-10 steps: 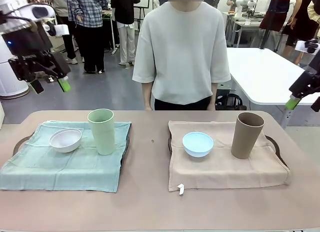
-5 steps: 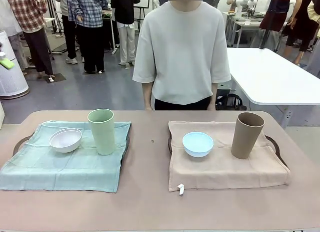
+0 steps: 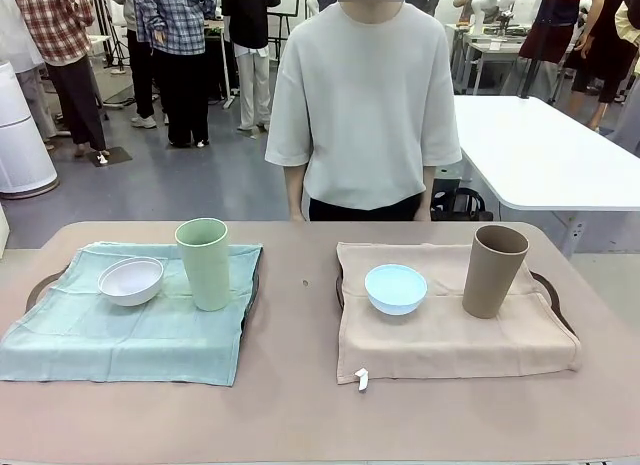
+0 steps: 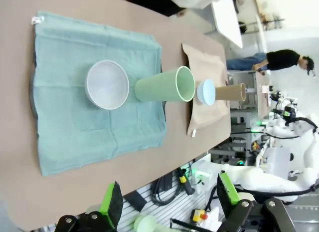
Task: Set up a tray with a mat and arrange the tableware.
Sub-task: Place the Picnic Bowl and Reusable plastic cup back onto the Handle tray in front of the human's position.
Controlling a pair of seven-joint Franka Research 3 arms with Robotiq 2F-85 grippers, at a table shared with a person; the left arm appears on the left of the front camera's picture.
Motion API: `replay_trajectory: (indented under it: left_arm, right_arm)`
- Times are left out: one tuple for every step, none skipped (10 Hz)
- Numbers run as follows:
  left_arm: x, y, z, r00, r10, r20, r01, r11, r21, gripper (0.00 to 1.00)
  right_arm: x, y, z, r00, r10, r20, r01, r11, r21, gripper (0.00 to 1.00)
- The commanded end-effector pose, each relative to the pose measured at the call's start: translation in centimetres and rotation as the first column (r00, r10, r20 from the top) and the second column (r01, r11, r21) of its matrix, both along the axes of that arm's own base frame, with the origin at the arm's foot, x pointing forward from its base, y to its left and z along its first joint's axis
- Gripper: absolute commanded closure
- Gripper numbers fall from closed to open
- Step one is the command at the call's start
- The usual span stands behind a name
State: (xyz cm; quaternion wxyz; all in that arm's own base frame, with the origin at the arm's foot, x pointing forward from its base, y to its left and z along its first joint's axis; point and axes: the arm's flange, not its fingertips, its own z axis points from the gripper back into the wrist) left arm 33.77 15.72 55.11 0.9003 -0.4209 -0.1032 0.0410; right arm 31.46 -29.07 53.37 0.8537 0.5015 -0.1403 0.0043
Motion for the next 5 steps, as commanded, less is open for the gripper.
replay_trajectory:
  left_arm:
    - [-2.3,-0.5,-0.7,0.997,0.066,0.044,-0.064,0.996,-0.057,0.00]
    - [-3.2,-0.3,-1.0,0.994,0.100,0.048,-0.096,0.993,-0.072,0.00]
    - [-3.6,-0.6,-0.3,0.993,0.111,0.040,-0.108,0.992,-0.059,0.00]
    - [-3.4,-1.3,0.0,0.993,0.113,0.039,-0.111,0.993,-0.046,0.00]
    - [-3.1,0.4,-0.7,0.998,0.065,0.023,-0.064,0.997,-0.051,0.00]
  right_arm:
    - [-0.4,-2.4,-0.3,1.000,-0.011,0.028,0.009,0.998,0.068,0.00]
    - [-1.0,-3.3,-0.5,0.999,-0.024,0.030,0.021,0.997,0.079,0.00]
    - [-1.1,-3.2,-0.7,1.000,-0.024,0.018,0.023,0.997,0.080,0.00]
    - [-0.8,-3.0,-0.8,1.000,0.012,0.013,-0.013,0.998,0.063,0.00]
    - [-1.7,-2.8,-0.9,0.999,-0.038,0.004,0.038,0.997,0.064,0.00]
